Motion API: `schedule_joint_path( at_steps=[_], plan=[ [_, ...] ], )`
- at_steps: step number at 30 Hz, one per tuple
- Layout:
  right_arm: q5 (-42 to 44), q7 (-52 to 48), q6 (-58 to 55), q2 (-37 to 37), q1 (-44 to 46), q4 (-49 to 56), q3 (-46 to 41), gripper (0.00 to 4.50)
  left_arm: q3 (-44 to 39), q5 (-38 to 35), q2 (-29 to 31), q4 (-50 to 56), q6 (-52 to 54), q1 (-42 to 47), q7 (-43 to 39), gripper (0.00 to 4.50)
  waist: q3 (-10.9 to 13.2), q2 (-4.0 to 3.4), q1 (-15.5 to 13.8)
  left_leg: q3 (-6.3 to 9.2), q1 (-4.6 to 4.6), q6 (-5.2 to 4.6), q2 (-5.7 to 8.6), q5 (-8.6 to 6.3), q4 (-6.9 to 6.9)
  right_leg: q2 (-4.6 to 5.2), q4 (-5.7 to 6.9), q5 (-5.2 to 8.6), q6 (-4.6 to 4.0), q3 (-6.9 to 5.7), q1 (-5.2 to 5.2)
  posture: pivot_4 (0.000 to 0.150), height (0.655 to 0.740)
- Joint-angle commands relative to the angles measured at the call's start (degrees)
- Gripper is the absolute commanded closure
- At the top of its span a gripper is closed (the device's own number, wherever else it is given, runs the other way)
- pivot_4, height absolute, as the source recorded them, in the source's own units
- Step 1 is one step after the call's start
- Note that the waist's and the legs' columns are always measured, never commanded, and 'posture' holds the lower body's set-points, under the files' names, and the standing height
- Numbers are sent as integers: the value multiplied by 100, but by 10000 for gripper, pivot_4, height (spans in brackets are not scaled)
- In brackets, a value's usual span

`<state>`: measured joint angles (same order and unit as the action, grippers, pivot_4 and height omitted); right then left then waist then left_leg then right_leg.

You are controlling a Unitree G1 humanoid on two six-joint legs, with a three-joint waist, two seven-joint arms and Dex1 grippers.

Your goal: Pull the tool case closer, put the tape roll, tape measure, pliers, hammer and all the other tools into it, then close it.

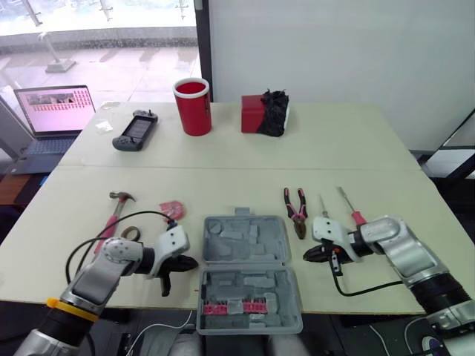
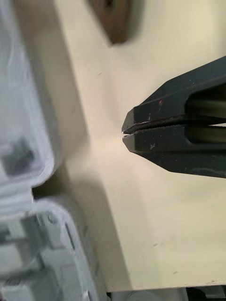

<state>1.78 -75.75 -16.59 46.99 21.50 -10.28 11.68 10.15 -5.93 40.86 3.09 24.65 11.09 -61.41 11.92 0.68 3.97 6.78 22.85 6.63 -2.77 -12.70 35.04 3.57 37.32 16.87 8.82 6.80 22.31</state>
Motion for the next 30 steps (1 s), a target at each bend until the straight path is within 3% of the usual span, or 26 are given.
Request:
schedule_joint_path(
  at_steps=[1, 4, 7, 14, 16, 25, 30],
  plan=[
    [457, -25, -2, 274, -173, -11, -621, 44331, -672, -373, 99, 268, -22, -243, 203, 44956, 0, 0, -5, 0, 3, 0, 0, 0, 0, 0, -1, 0, 0, 0, 1, 1500, 7400],
    [785, 47, -120, 426, -312, -206, -1117, 44331, -1200, -714, 214, 564, 181, -702, 243, 44956, 0, 0, -6, 0, 6, 0, 0, 0, -1, 1, -7, 0, 0, 0, 1, 1500, 7400],
    [1162, 138, -335, 579, -362, -649, -1735, 45000, -1988, -968, 350, 565, 20, -1440, 275, 36611, 1, 1, 16, -2, 3, 0, 0, 0, -1, 1, -7, 0, -2, 2, 2, 1500, 7400],
    [1562, 265, -182, 741, -718, -1204, -2584, 10253, -3487, -1318, 338, -146, -781, -2463, 333, 113, 1, 2, -5, -3, 3, 0, -1, -1, 2, 2, -13, 13, -28, 2, -1, 1500, 7400],
    [1612, 315, -142, 758, -843, -1316, -2722, 531, -3717, -1336, 370, -379, -977, -2659, 281, 0, 1, 3, 1, -6, 4, 1, -1, -1, 3, 3, -19, 14, -31, 3, 0, 1500, 7400],
    [1537, 262, -10, 828, -793, -1423, -2591, 531, -3814, -1532, 374, -496, -1174, -2649, 257, 0, 1, 2, 7, -10, 7, 2, -1, -2, 2, 2, -20, 9, -38, 7, 8, 1500, 7400],
    [1824, -307, -727, 832, -141, -540, -2010, 531, -3893, -1481, 159, 176, -1121, -2902, 737, 0, 3, -2, 65, -15, 5, 2, -4, -1, -3, 1, -17, 6, -38, 13, 14, 1500, 7400]
  ],
)
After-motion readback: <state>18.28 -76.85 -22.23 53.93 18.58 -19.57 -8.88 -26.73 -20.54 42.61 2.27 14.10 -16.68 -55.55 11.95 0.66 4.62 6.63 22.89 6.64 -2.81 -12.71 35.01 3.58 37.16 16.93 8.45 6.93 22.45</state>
